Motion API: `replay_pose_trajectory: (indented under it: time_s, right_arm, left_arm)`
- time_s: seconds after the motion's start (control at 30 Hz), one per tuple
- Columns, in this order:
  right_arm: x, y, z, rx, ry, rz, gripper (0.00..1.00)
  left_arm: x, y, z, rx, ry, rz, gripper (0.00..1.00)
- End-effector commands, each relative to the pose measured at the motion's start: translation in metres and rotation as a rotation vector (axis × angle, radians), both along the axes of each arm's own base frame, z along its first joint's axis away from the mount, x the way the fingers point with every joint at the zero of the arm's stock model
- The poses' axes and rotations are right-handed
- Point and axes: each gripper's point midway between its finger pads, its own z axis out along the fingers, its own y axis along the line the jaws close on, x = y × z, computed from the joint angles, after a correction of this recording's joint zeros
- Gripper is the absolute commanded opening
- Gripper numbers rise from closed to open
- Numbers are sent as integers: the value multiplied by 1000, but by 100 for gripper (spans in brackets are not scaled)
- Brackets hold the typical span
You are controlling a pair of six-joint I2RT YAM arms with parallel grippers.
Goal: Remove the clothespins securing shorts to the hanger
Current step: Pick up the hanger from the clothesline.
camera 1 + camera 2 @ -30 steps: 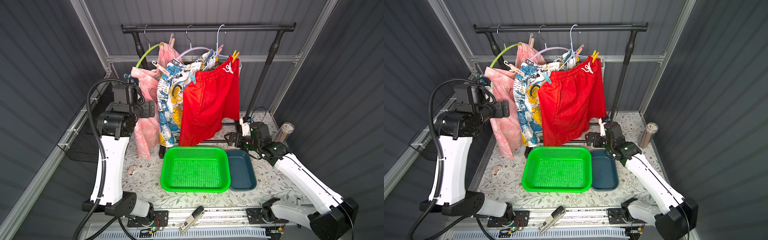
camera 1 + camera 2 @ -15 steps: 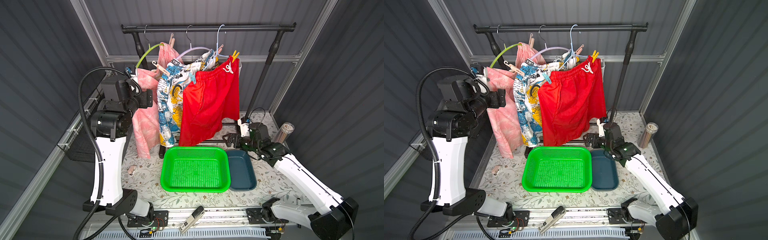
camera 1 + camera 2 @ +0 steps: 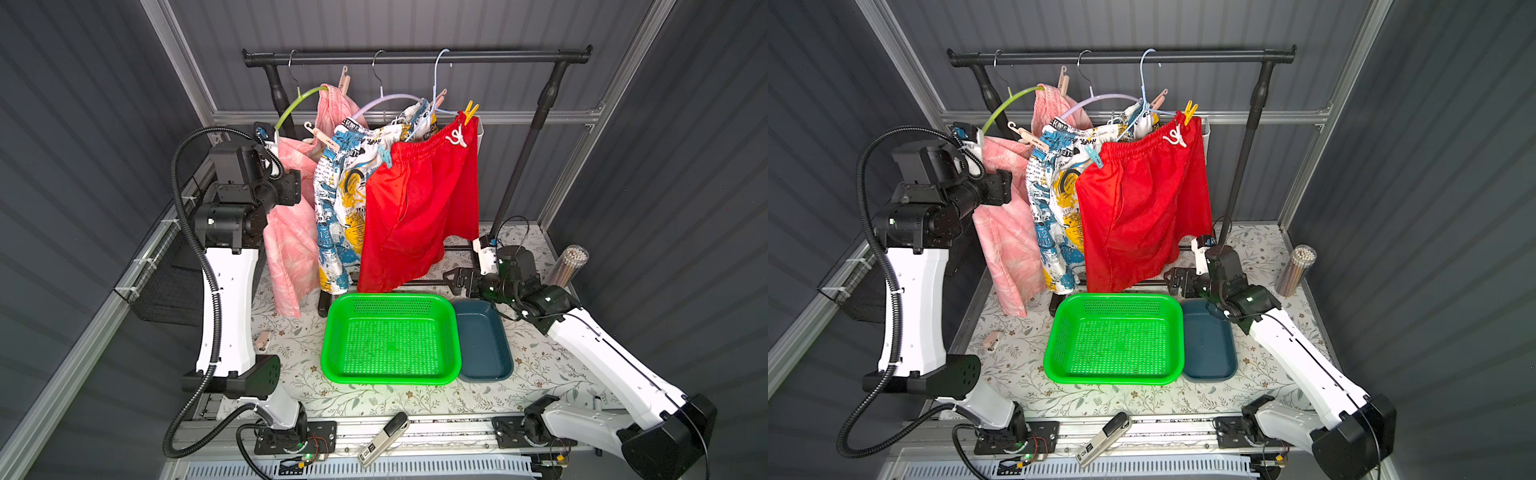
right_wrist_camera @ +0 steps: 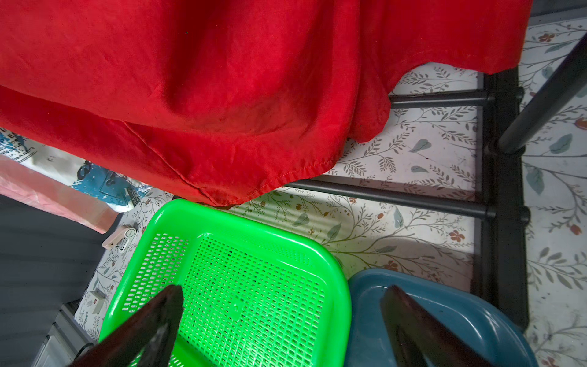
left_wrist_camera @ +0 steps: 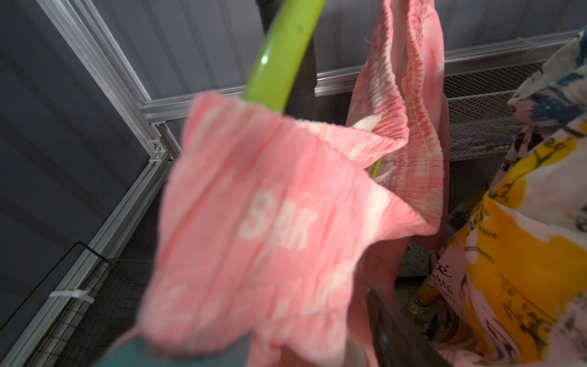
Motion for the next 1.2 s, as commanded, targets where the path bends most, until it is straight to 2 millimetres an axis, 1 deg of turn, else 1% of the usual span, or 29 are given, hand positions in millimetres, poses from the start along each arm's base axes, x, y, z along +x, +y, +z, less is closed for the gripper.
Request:
replay_pose_trajectory:
  time_s: [0.0,0.13,0.2,0.23,0.27,0.37,0.4,0.43,0.5,0.7,0.8,0.93,1.03,1.17]
  right_arm:
    - [-1,4,6,8,-24,18,99]
    - [0,6,3,6,-15,19,99]
    - [0,7,3,9,-13,22,99]
    - [0,7,4,9,-14,24,99]
    - [3,10,9,23,-37,26,99]
    - [3,12,11,26,-39,34,99]
    - [3,12,12,27,-41,36,99]
    - [3,13,12,27,-39,37,99]
    - [2,14,12,28,-38,40,99]
    - [0,15,9,24,-33,43,99]
    - [0,16,9,25,-34,42,99]
    - [0,17,9,25,-35,45,99]
    - [0,16,8,21,-38,41,99]
    - [0,14,5,12,-38,34,99]
  left_arm:
    - [-5,-13,32,-12,-108,-84,67]
    - [-2,-21,34,-36,-128,-129,59]
    - [-1,-25,35,-52,-143,-145,58]
    - [0,-25,36,-57,-150,-146,58]
    - [0,-25,36,-60,-155,-146,57]
    - [4,-25,34,-66,-154,-142,52]
    - [6,-25,32,-68,-149,-143,47]
    - [7,-26,32,-71,-150,-143,41]
    - [8,-24,32,-78,-152,-132,19]
    - [1,-22,42,-109,-205,-119,0]
    - [-1,-23,44,-132,-217,-127,0]
    - [-2,-31,47,-169,-226,-166,0]
    - [-5,-38,56,-201,-253,-210,0]
    - [-9,-43,73,-267,-303,-240,0]
